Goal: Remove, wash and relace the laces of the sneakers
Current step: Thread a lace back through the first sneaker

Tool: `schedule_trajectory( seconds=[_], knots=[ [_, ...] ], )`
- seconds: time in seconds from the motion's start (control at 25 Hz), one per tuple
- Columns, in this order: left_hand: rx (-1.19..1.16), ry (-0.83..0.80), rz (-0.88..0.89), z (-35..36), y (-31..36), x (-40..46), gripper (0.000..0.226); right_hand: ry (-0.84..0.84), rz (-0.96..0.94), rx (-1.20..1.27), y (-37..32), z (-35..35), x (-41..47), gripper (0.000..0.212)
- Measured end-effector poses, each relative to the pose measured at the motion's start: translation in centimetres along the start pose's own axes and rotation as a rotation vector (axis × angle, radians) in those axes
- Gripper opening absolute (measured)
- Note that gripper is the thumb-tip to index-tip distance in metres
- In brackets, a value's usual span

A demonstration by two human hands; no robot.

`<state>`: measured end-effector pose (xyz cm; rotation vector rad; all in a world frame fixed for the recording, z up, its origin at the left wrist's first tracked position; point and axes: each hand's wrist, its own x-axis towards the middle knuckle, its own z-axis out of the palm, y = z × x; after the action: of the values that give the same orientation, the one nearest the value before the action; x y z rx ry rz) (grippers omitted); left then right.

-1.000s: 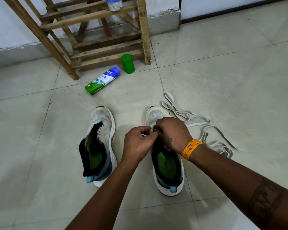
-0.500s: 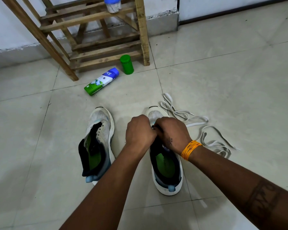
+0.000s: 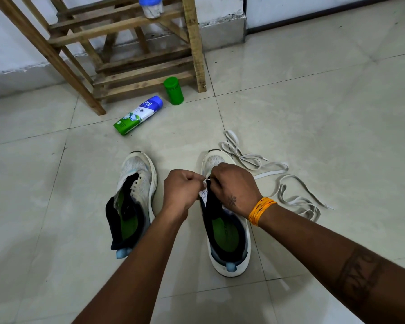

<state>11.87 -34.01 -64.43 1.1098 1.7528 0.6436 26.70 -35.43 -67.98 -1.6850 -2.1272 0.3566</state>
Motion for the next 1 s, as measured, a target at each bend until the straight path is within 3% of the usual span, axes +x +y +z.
schedule_trajectory(
  seconds=[0.32, 0.6, 1.0],
  knots=[
    [0.184, 0.08, 0.109, 0.4, 0.3, -1.0, 0.024, -0.053, -0.008, -0.05, 0.1, -0.3, 0.5, 0.024],
    [0.202, 0.108, 0.112, 0.6, 0.2, -1.3, 0.02, 0.024, 0.11, -0.002, 0.0, -0.4, -0.6, 0.021],
    [0.237, 0.069, 0.209, 0.4, 0.3, -1.6, 0.018, 0.033, 0.045, 0.029, 0.1, 0.2, -0.3, 0.018]
  ],
)
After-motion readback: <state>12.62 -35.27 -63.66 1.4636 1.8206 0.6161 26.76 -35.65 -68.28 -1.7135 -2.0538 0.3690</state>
